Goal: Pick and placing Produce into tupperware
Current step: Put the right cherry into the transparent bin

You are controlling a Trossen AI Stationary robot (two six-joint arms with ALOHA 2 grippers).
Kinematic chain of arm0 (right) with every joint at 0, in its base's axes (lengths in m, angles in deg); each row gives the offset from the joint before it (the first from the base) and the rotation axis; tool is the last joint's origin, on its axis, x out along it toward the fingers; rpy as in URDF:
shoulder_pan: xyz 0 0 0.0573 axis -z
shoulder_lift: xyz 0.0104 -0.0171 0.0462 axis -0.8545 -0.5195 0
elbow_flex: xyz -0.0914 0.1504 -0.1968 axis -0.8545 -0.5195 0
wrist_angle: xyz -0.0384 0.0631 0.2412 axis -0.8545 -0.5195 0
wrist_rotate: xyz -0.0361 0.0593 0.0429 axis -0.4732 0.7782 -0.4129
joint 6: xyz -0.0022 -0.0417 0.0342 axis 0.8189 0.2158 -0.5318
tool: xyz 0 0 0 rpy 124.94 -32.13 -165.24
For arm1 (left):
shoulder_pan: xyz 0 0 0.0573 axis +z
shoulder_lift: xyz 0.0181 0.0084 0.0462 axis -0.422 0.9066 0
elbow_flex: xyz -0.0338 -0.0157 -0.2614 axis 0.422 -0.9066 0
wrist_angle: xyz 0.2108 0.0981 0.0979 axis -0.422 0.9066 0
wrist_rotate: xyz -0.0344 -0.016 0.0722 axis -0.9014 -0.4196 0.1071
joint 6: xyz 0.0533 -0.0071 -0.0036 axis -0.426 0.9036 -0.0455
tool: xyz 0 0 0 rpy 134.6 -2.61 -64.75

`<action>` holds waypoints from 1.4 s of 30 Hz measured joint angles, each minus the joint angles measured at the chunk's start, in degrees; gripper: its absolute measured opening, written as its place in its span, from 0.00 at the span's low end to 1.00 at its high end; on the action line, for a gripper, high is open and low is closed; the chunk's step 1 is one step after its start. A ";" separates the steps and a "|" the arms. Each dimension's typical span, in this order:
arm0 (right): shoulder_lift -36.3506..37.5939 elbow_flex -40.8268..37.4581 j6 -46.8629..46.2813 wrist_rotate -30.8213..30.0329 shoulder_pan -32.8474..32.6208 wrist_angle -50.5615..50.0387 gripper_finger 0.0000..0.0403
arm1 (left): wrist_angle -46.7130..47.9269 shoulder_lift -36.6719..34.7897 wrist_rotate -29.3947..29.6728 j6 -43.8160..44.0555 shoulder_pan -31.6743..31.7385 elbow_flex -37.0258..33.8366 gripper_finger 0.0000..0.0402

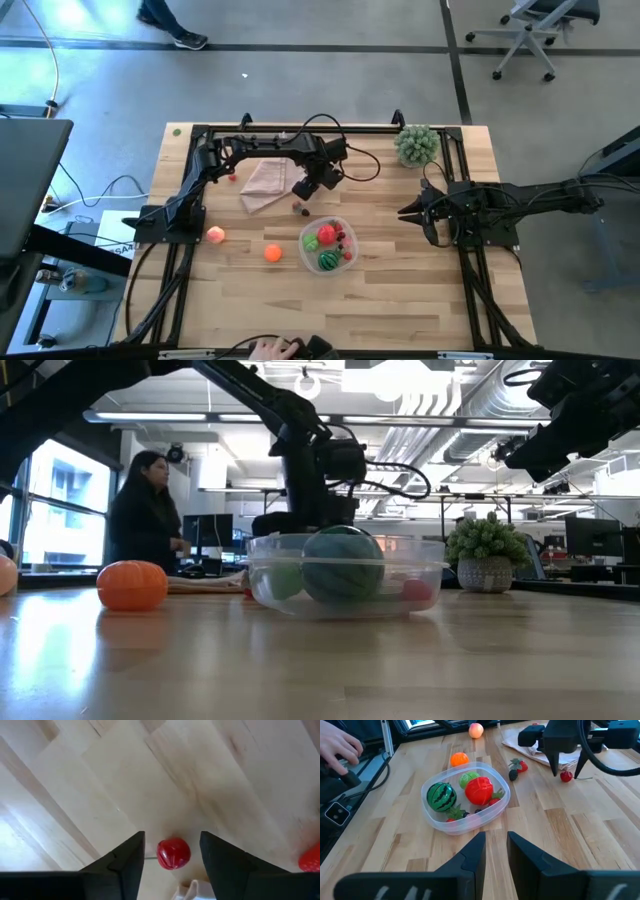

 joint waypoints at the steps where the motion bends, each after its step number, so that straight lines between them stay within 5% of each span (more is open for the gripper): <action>1: -0.02 0.02 0.00 0.00 -0.02 0.02 0.17 | 0.18 0.00 0.00 0.12 0.00 -0.01 0.46; 42: -0.02 0.02 0.00 0.00 0.00 0.01 0.17 | 2.34 1.62 3.48 8.53 0.42 -0.02 0.46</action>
